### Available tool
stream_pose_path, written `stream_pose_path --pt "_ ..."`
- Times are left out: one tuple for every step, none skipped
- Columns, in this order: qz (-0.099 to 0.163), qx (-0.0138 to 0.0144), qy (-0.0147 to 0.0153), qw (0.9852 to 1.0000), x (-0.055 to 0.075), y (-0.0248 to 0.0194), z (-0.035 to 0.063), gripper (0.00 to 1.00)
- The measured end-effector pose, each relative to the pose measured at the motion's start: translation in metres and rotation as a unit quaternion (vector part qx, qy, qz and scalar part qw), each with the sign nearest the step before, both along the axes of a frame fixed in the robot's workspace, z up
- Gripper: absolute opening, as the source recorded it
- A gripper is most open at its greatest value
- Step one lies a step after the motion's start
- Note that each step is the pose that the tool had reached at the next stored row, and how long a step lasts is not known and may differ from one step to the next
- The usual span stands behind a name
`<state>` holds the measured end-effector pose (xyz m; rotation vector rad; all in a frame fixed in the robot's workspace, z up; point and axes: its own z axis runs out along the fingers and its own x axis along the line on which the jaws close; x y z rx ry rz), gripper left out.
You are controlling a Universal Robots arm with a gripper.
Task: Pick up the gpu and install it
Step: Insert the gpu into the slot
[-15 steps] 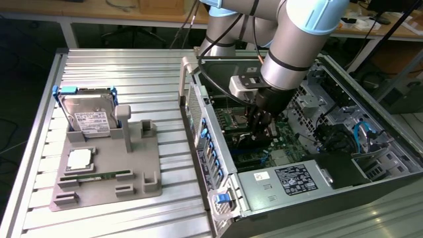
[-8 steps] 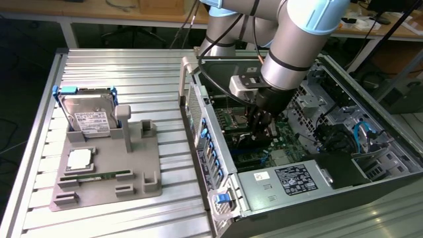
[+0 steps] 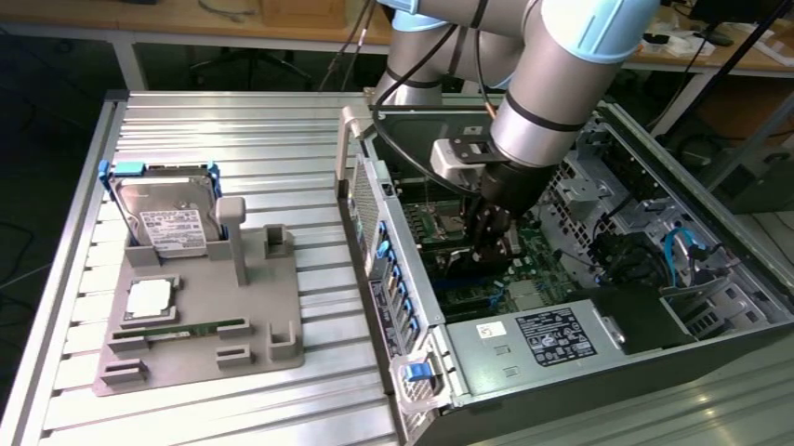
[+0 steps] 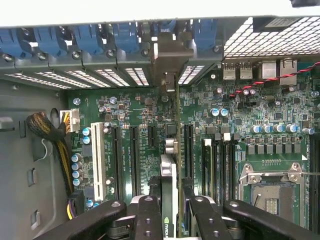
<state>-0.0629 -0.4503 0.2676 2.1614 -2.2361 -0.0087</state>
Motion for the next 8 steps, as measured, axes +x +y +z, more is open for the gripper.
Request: stream_pose_path --pt "-0.001 0.0000 0.0000 1.0000 -0.0008 0.0000 -0.0001 0.27" --pt "-0.001 -0.0001 0.0000 1.0000 -0.0011 0.0000 -0.0004 0.27" --pt "-0.001 0.0000 0.0000 1.0000 -0.0012 0.0000 -0.0010 0.27" --pt "-0.001 -0.0001 0.0001 1.0000 -0.0013 0.0000 -0.0013 0.27" --pt "-0.002 -0.0002 0.0008 1.0000 -0.0013 -0.0001 -0.0012 0.27" --pt "-0.002 -0.0002 0.0020 1.0000 -0.0012 -0.0001 -0.0012 0.27" --pt "-0.002 0.0000 0.0040 1.0000 -0.0007 -0.0002 -0.0014 0.27" --pt "-0.002 0.0000 0.0056 1.0000 0.0001 -0.0003 -0.0014 0.27"
